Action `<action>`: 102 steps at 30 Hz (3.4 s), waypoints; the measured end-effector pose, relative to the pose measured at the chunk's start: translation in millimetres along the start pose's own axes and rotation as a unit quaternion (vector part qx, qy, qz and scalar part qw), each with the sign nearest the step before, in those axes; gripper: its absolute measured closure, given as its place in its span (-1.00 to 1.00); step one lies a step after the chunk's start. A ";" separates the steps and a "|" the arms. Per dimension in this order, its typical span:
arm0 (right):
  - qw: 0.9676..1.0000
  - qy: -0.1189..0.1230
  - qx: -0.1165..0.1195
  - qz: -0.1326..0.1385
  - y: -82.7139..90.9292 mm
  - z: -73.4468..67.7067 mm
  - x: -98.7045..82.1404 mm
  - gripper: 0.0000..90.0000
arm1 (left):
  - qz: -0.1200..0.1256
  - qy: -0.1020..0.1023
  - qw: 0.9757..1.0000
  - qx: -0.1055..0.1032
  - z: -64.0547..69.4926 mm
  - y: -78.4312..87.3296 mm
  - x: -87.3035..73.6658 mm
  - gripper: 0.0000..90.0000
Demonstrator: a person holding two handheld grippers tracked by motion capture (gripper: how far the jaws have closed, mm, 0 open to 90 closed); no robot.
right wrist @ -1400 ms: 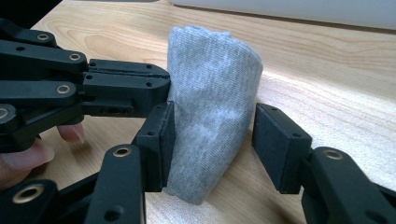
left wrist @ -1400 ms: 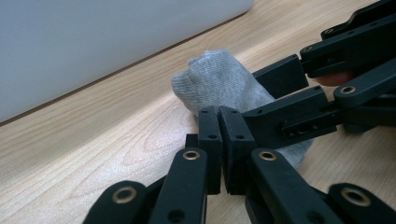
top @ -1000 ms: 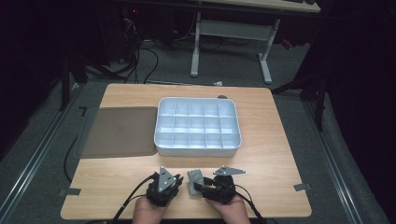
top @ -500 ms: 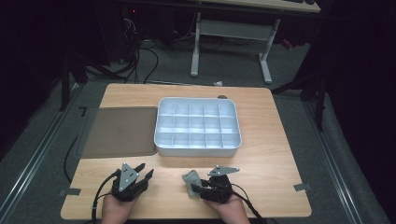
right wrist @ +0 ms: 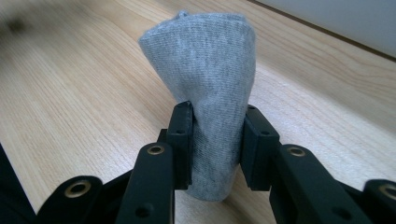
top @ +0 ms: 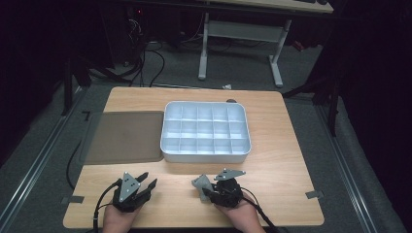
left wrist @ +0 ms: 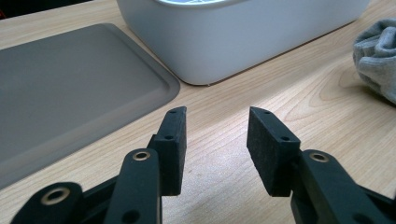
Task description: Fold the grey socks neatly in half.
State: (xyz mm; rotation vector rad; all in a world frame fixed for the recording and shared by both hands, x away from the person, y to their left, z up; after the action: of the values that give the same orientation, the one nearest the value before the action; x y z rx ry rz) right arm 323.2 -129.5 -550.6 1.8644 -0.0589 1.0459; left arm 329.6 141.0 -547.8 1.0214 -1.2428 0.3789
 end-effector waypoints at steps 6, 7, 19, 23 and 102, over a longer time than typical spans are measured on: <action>1.000 0.013 -0.013 -0.020 3.5 2.5 2.9 0.53 | 0.001 0.016 1.000 -0.008 -0.5 1.6 0.5 0.24; 1.000 0.017 -0.013 -0.023 4.2 3.9 3.7 0.53 | 0.001 0.016 1.000 -0.009 -0.2 1.7 0.5 0.23; 0.995 0.033 -0.058 -0.080 17.9 20.1 7.2 0.54 | -0.006 0.015 1.000 -0.019 1.9 -0.5 -2.1 0.14; 0.992 0.039 -0.075 -0.098 24.0 25.0 6.1 0.55 | -0.003 0.019 1.000 -0.021 1.9 -0.3 -1.8 0.11; 0.980 0.014 -0.098 -0.170 96.7 91.0 39.5 0.56 | 0.015 0.021 0.999 -0.032 5.0 3.7 0.1 0.00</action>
State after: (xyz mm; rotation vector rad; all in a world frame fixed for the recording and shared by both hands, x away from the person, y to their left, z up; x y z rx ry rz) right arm 362.3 -235.4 -470.2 1.6103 0.1637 0.7976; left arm 324.0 138.9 -546.3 0.9359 -1.2270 0.3797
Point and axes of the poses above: each handheld gripper's, and its own axes: y roughly backward along the jaws, x roughly out of its top, z roughly to its right, the point moved 5 cm from there along -y, roughly forward along the jaws, and after that the axes turned 2 degrees about z, right-handed, at the moved point
